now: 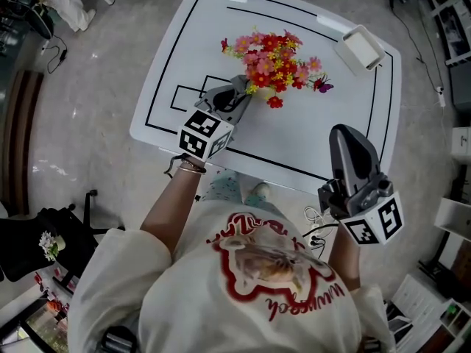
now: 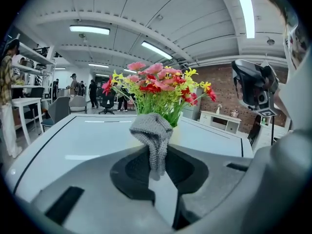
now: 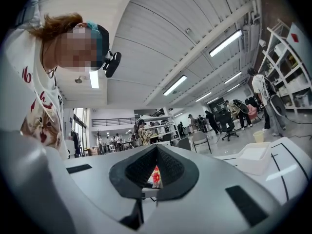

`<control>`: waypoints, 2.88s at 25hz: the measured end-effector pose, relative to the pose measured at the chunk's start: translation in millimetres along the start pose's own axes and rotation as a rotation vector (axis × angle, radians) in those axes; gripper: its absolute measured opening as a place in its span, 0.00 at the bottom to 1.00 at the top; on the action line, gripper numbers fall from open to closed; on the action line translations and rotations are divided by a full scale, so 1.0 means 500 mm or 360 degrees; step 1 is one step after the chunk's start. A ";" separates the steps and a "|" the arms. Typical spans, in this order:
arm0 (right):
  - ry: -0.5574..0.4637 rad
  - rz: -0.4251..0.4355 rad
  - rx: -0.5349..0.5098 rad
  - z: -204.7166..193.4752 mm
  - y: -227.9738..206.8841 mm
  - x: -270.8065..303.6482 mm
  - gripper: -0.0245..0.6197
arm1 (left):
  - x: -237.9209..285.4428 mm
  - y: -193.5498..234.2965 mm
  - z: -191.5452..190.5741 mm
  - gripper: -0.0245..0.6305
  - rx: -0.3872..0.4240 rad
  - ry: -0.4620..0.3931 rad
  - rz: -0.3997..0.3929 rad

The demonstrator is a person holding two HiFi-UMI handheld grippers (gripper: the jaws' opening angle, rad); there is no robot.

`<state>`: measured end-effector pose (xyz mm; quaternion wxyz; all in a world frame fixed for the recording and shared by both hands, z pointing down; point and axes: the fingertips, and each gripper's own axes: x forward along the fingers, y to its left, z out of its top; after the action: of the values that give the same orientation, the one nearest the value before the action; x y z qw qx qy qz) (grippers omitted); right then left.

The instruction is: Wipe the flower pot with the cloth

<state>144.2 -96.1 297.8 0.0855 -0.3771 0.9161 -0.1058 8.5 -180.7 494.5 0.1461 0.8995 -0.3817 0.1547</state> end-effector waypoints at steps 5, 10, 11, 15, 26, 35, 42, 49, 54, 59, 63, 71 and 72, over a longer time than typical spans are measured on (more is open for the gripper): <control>-0.0006 0.0030 0.0028 0.001 0.010 -0.001 0.04 | 0.000 -0.016 0.008 0.12 -0.0073 -0.0042 0.0010; -0.0006 0.0050 0.0015 0.007 0.012 -0.004 0.04 | 0.009 -0.033 0.009 0.12 -0.0131 -0.0059 -0.0015; -0.0004 0.0052 0.0013 0.007 0.012 -0.006 0.04 | 0.011 -0.039 0.010 0.12 -0.0143 -0.0063 -0.0025; 0.0008 0.0056 0.0009 0.001 0.010 -0.017 0.04 | 0.012 -0.062 0.005 0.12 -0.0156 -0.0072 -0.0047; 0.0021 0.0082 -0.0038 -0.005 0.019 -0.044 0.04 | -0.035 -0.109 0.021 0.12 -0.0139 -0.0190 -0.0022; 0.0013 0.0086 -0.0094 -0.011 0.034 -0.051 0.04 | -0.110 -0.154 0.093 0.12 -0.0140 -0.0371 0.0019; -0.0019 0.0108 -0.0083 0.004 0.048 -0.067 0.04 | -0.168 -0.214 0.202 0.12 -0.0027 -0.0552 0.0022; -0.0048 0.0138 -0.0106 0.022 0.057 -0.074 0.04 | -0.193 -0.273 0.261 0.12 -0.0015 -0.0686 -0.0029; -0.0046 0.0148 -0.0124 0.021 0.061 -0.090 0.04 | -0.198 -0.312 0.264 0.12 -0.0016 -0.0701 -0.0026; -0.0022 0.0157 -0.0155 0.012 0.064 -0.102 0.04 | -0.210 -0.342 0.260 0.12 0.0001 -0.0702 -0.0015; -0.0026 0.0151 -0.0200 0.014 0.065 -0.099 0.04 | -0.218 -0.349 0.272 0.12 0.0017 -0.0711 -0.0038; -0.0006 0.0103 -0.0249 0.011 0.085 -0.105 0.04 | -0.240 -0.342 0.289 0.12 0.0006 -0.0781 -0.0121; 0.0000 0.0098 -0.0262 0.009 0.092 -0.101 0.04 | -0.251 -0.341 0.288 0.12 0.0021 -0.0785 -0.0128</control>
<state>149.7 -28.7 285.4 0.0574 -0.3546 0.9329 -0.0276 74.7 -41.5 289.8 0.0488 0.9254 -0.3686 -0.0730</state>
